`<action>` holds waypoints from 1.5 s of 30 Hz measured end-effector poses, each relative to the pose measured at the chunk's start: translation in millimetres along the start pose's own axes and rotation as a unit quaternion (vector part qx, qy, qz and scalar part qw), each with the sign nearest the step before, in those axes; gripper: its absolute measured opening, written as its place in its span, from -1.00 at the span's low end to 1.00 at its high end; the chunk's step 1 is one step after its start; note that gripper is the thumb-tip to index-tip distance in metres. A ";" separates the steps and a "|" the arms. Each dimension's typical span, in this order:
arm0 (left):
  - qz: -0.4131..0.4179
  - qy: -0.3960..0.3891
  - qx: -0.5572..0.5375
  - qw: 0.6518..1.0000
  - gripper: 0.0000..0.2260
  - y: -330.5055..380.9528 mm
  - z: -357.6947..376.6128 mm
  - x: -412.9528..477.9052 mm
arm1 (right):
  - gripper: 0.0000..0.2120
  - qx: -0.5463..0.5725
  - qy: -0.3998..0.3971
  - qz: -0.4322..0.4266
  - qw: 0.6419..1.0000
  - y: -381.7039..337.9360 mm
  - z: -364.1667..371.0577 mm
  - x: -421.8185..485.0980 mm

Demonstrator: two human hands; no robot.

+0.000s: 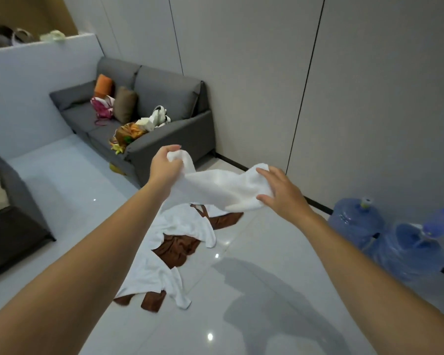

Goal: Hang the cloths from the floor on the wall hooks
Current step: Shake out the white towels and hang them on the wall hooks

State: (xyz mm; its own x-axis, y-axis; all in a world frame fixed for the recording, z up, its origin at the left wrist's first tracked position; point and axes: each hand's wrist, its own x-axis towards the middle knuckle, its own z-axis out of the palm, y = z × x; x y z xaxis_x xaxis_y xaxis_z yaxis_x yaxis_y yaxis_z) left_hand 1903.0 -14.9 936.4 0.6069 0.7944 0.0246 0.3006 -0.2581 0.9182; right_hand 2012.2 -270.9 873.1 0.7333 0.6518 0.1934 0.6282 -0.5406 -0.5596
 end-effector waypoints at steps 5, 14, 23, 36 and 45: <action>0.053 -0.040 0.013 0.998 -0.75 5.6 4.9 32.9 | -0.44 0.022 -0.050 -0.015 0.998 1.4 14.7 49.5; 0.064 -0.042 -0.006 0.997 -0.81 -34.7 3.1 145.7 | -0.48 -0.005 -0.161 -0.039 0.986 -15.9 83.0 177.2; 0.093 -0.145 0.032 0.984 -0.83 -96.2 -23.2 279.4 | -0.46 -0.012 -0.203 -0.041 0.978 -75.0 187.3 343.9; -0.015 -0.089 0.016 0.996 -0.83 -170.2 -38.5 404.7 | -0.81 0.247 -0.325 -0.061 0.911 -90.6 324.3 477.4; -0.144 0.051 0.081 0.985 -0.89 -355.1 19.2 467.6 | -0.82 0.211 -0.407 -0.105 0.882 19.3 500.1 550.0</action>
State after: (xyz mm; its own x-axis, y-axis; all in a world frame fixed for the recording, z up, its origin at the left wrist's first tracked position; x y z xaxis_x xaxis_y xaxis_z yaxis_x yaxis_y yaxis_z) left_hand 2094.1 437.6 614.3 0.4049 0.8964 -0.1803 0.5676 -0.0918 0.8182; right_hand 2297.5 343.2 565.6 0.0732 0.9731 -0.2183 0.4496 -0.2276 -0.8637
